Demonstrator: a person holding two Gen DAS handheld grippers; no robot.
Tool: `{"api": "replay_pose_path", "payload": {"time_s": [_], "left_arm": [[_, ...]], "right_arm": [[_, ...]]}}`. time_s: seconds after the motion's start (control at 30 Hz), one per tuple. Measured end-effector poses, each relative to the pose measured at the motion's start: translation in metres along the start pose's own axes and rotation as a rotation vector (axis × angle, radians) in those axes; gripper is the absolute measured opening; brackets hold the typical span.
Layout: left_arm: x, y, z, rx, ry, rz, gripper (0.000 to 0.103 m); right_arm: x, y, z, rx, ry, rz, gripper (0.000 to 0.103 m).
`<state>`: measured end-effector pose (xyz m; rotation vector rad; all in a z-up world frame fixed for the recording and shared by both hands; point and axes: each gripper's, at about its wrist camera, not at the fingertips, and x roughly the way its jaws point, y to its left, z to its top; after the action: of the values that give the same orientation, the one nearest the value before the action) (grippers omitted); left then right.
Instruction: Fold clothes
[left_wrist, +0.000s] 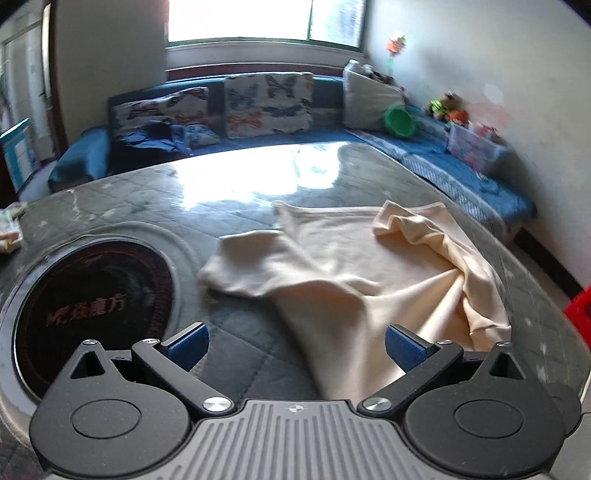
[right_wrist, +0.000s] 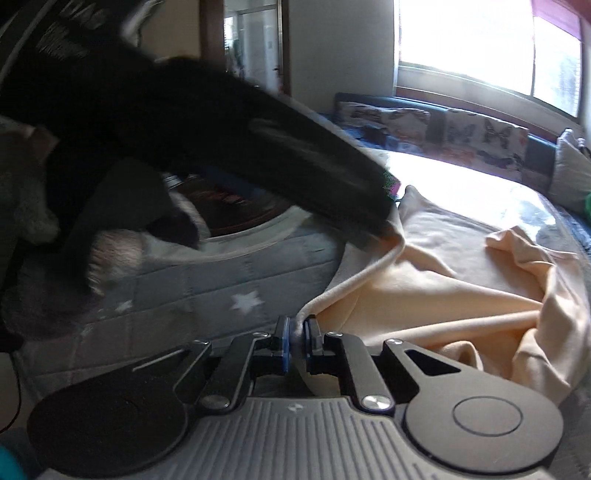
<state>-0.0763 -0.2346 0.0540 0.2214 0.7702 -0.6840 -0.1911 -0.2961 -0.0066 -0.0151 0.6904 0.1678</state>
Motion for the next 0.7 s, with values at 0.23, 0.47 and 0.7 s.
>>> {"api": "replay_pose_path", "payload": {"time_s": [0.23, 0.47, 0.7], "left_arm": [[0.016, 0.012, -0.014, -0.016, 0.076, 0.020, 0.094], [0.012, 0.048, -0.036, -0.080, 0.120, -0.002, 0.047], [-0.019, 0.070, -0.060, -0.120, 0.103, 0.014, 0.033]], "right_arm": [[-0.004, 0.020, -0.001, -0.022, -0.010, 0.078, 0.007], [-0.006, 0.035, -0.003, -0.084, 0.006, 0.165, 0.007], [-0.005, 0.063, -0.006, -0.147, 0.018, 0.249, 0.007]]}}
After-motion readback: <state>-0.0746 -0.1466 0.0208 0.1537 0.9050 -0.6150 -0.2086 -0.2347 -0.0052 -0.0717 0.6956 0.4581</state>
